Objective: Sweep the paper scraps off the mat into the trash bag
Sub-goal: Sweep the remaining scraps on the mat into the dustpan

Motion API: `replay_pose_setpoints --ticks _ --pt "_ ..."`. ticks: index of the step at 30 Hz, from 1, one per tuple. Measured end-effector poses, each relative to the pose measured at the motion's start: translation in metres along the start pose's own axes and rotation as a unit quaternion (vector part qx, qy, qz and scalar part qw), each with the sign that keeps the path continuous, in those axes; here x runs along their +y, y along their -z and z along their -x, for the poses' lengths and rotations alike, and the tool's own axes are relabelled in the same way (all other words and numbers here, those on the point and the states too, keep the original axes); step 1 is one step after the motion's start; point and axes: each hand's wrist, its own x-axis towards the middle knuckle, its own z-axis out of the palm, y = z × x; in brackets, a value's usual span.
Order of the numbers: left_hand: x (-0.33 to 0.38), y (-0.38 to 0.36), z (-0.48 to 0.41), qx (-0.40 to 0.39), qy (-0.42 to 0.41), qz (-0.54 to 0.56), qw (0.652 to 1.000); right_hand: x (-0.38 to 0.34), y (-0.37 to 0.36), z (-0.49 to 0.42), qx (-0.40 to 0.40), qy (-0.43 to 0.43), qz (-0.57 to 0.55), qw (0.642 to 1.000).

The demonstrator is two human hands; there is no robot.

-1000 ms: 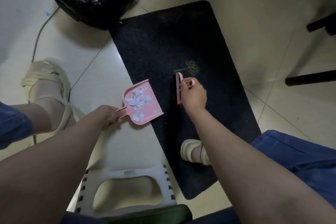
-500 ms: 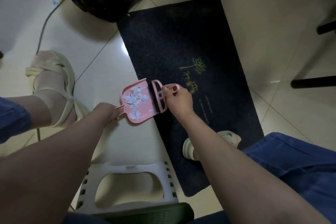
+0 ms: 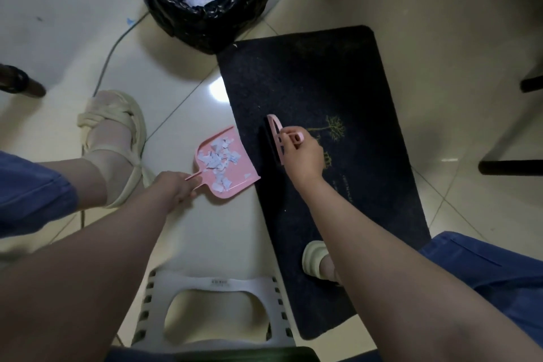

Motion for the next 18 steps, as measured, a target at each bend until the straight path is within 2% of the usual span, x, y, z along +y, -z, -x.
replay_pose_setpoints --ticks 4,9,13,18 --pt "-0.005 0.011 -0.003 0.012 0.015 0.040 0.999 -0.021 -0.008 -0.016 0.029 0.022 0.029 0.999" --pt "-0.006 0.014 -0.003 0.029 0.032 0.007 0.999 -0.039 -0.014 -0.040 0.048 0.021 0.069 0.996" --pt "-0.003 0.015 -0.006 0.032 0.034 -0.046 0.998 -0.044 -0.030 -0.044 -0.067 0.014 0.082 0.994" --pt "-0.005 0.010 -0.020 0.012 0.033 -0.013 0.999 -0.039 -0.031 -0.022 -0.190 0.052 0.079 0.977"
